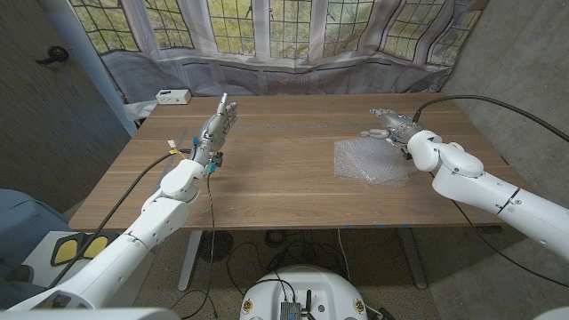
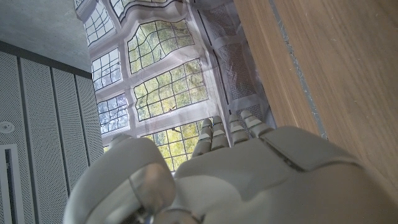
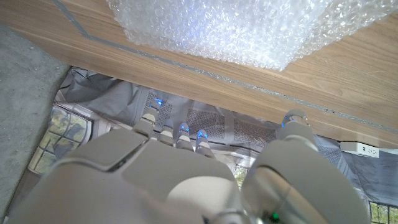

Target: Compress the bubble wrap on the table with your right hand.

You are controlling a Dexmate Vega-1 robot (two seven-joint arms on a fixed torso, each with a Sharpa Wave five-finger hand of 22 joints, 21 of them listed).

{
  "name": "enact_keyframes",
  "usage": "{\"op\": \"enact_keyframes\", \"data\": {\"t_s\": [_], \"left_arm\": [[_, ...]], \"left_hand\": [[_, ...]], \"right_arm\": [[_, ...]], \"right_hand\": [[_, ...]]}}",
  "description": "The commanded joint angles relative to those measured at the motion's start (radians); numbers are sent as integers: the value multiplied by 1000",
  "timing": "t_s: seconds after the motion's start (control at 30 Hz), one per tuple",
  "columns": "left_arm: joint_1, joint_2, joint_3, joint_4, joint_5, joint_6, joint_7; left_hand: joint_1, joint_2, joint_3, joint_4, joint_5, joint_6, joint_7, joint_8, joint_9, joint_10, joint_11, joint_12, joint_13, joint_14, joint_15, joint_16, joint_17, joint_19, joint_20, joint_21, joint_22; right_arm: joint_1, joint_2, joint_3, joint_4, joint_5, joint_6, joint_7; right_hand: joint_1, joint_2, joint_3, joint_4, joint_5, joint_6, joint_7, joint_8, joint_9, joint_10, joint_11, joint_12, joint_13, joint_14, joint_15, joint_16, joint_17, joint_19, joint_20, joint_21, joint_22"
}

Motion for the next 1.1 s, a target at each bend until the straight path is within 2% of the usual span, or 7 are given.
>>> {"op": "enact_keyframes", "data": {"t_s": [0.03,0.43,0.6,1.1], "left_arm": [[7,4,0,-9,2,4,3],[14,7,-2,-21,3,20,18],[14,9,-2,-24,3,23,19],[6,4,3,-13,-1,34,18]], "left_hand": [[9,8,6,-1,-3,6,-2,-1,6,7,1,-5,4,0,1,-4,2,-8,5,-1,5],[9,8,7,-1,-4,2,-3,-2,6,-2,0,-9,4,-7,2,-6,2,-12,4,-2,5],[10,8,7,-1,-4,1,-2,-3,6,-2,-1,-9,4,-8,3,-6,2,-13,4,-2,5],[11,9,9,0,-5,1,-3,-3,6,-1,-4,-9,5,-9,2,-6,2,-15,5,-2,5]], "right_arm": [[45,25,-49,49,-14,-29,61],[77,40,-84,78,-23,-54,98],[87,51,-97,96,-22,-60,105],[119,71,-128,146,2,-72,137]], "right_hand": [[16,1,3,-7,7,-18,2,1,5,-18,3,0,2,-10,4,1,1,-1,6,4,1],[35,-8,5,-6,10,-60,15,0,6,-50,8,-2,2,-29,7,-2,1,-3,8,3,1],[41,-11,6,-5,11,-67,17,3,6,-56,16,0,2,-31,-4,-1,1,-6,8,2,1],[49,-18,5,-2,13,-95,22,2,6,-83,22,-2,1,-52,3,-5,0,-10,8,1,1]]}}
